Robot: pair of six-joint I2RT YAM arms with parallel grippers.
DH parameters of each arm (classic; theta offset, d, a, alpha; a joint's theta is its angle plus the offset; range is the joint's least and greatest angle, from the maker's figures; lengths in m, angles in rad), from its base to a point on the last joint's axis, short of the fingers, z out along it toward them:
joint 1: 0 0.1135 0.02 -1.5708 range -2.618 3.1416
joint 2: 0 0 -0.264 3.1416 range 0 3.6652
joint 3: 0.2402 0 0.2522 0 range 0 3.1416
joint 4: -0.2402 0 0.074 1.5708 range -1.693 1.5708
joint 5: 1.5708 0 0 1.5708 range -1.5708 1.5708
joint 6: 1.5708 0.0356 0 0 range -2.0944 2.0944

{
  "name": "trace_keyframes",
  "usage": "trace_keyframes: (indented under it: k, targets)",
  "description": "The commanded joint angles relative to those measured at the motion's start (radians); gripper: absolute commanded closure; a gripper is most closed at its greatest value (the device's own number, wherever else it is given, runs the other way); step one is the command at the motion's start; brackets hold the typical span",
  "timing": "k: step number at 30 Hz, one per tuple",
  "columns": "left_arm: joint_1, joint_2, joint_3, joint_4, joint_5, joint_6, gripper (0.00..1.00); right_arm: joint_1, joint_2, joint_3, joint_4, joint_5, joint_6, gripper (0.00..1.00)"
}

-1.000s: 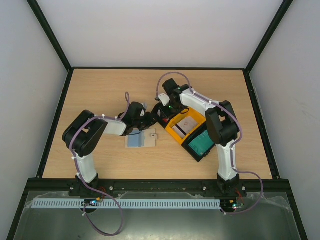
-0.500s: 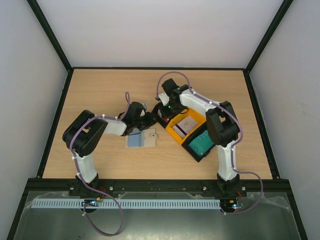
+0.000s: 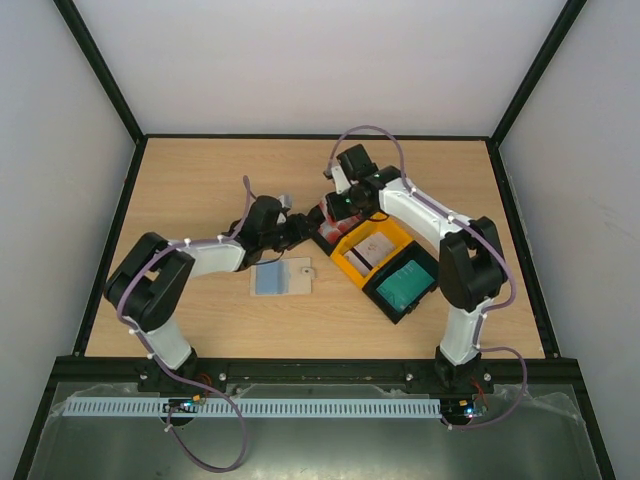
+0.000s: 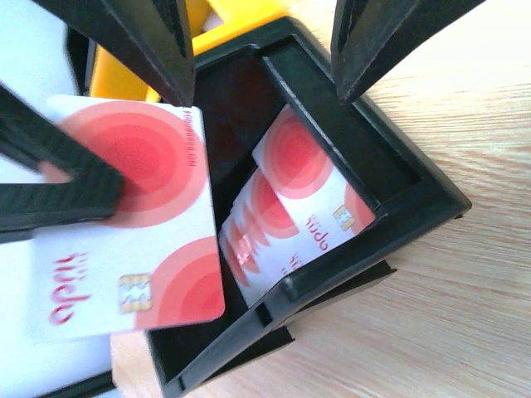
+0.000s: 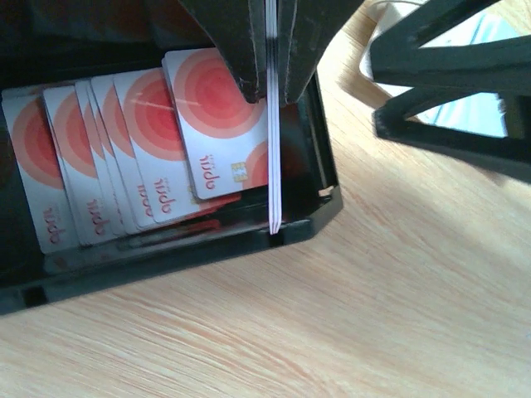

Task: Put the credit cards into the card holder
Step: Pick up the credit card from the storage box.

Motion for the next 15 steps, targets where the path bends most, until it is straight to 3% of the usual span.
trace_keyframes:
  k: [1, 8, 15]
  targets:
    - [-0.002, -0.054, 0.010, -0.007, -0.010, -0.005, 0.49, -0.054, -0.065, -0.090, 0.111, -0.025, 0.169, 0.98]
    - [-0.001, -0.063, 0.025, 0.051, 0.088, -0.064, 0.38, -0.104, -0.179, -0.254, 0.329, -0.164, 0.404, 0.98]
    - [-0.001, -0.037, 0.062, 0.124, 0.191, -0.089, 0.29, -0.142, -0.266, -0.337, 0.446, -0.300, 0.525, 0.98]
